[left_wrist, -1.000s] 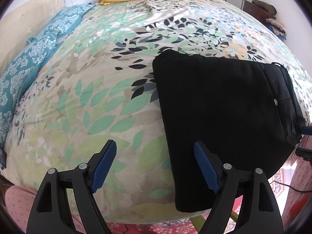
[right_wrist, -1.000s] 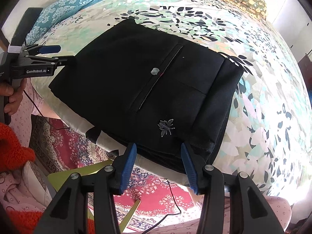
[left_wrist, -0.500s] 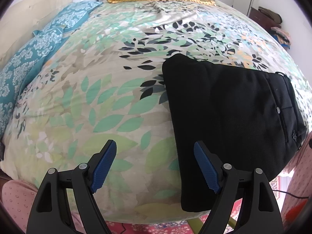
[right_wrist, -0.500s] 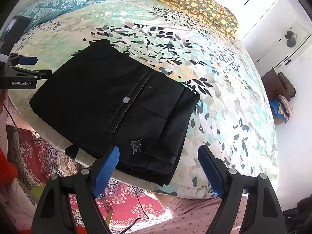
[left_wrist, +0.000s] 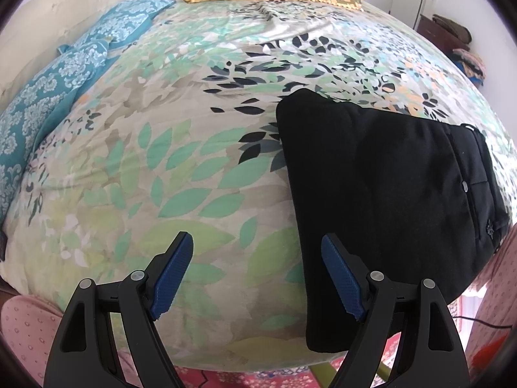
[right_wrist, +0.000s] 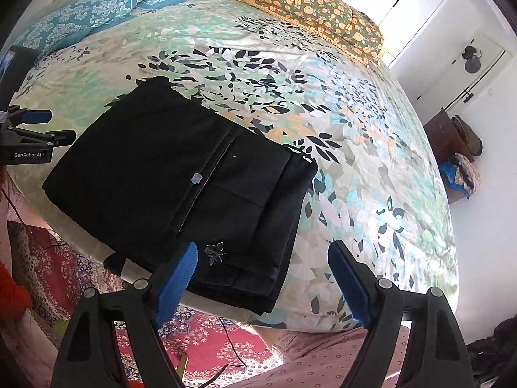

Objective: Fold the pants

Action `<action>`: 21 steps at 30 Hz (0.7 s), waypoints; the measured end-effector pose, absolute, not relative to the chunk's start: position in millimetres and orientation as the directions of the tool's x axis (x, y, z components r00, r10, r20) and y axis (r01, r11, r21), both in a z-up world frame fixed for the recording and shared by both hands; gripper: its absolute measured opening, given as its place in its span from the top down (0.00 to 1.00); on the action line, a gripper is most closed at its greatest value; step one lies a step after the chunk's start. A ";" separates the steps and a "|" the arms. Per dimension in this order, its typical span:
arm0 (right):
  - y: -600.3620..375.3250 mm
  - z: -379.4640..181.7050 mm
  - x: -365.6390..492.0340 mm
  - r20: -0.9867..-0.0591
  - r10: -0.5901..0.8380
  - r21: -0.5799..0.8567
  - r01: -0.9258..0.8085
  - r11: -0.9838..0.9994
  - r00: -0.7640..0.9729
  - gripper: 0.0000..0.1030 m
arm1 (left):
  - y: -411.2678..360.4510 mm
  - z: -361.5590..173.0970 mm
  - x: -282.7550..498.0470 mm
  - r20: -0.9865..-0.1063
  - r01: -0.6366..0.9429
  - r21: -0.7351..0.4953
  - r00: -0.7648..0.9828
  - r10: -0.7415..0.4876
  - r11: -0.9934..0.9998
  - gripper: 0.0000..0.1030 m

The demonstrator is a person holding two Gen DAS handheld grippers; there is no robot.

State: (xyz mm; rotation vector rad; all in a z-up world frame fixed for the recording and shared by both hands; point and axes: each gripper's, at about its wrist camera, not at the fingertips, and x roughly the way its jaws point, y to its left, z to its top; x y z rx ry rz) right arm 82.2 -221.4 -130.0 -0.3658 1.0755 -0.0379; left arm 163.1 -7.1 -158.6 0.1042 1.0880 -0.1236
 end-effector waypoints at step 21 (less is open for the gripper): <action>-226.0 -132.6 82.0 -0.852 -0.200 -0.303 -0.143 0.942 0.485 0.20 | -7.9 -164.1 164.0 -0.897 0.163 0.031 0.440 -0.045 0.986 0.19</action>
